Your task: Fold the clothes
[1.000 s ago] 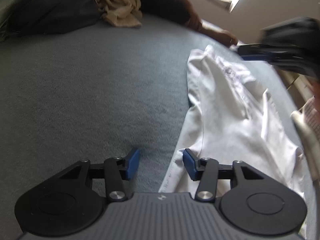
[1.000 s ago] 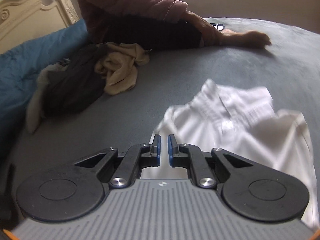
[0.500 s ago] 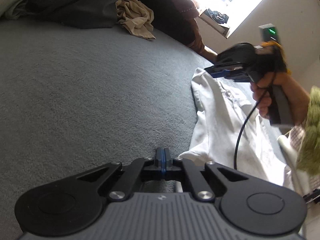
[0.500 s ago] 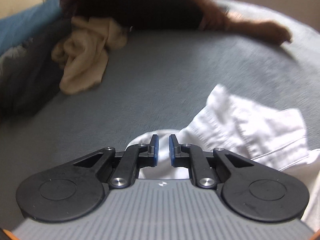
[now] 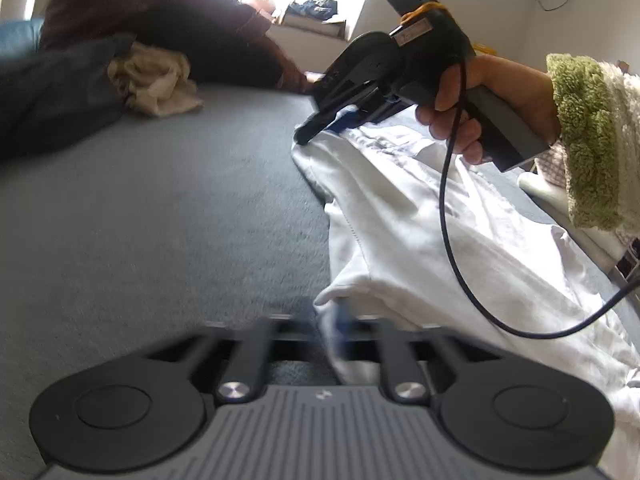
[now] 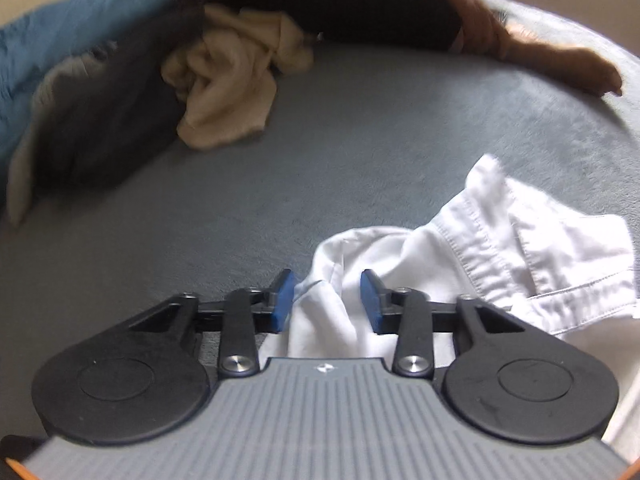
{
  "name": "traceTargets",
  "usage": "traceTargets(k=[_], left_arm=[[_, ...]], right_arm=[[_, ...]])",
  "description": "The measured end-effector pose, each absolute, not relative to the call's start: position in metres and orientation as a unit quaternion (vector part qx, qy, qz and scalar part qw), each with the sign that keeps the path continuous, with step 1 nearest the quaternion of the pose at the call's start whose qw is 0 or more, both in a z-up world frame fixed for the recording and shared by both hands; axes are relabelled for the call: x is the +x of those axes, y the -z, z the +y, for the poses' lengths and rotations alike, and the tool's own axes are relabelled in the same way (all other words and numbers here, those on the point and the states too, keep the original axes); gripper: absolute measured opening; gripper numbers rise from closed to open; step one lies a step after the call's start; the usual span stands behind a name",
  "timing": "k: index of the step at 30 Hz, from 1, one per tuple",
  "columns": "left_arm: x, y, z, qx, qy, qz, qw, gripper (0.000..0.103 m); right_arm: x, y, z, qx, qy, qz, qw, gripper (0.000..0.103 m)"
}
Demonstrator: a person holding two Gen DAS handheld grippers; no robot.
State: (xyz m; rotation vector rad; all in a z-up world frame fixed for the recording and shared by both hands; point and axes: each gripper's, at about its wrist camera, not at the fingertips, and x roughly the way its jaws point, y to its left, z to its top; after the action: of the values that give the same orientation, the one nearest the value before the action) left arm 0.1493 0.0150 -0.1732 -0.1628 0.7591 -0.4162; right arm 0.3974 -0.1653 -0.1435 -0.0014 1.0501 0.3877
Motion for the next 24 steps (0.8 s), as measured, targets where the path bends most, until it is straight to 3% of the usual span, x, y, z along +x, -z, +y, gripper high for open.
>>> traceTargets(k=[6, 17, 21, 24], left_arm=[[0.139, 0.189, 0.038, -0.225, 0.184, 0.378, 0.879, 0.001], [0.131, 0.198, 0.044, -0.238, 0.198, 0.355, 0.882, 0.002], [0.13, 0.203, 0.048, -0.242, 0.208, 0.351, 0.88, 0.003], [0.131, 0.202, 0.051, -0.25, 0.211, 0.353, 0.877, 0.006]], right_arm=[[0.382, 0.145, -0.169, 0.046, -0.203, 0.453, 0.867, 0.001], [0.399, 0.172, -0.193, 0.097, -0.176, 0.431, 0.88, 0.003], [0.385, 0.149, -0.225, 0.117, -0.155, 0.408, 0.892, 0.021], [0.374, 0.132, -0.249, 0.132, -0.138, 0.391, 0.9, 0.022]])
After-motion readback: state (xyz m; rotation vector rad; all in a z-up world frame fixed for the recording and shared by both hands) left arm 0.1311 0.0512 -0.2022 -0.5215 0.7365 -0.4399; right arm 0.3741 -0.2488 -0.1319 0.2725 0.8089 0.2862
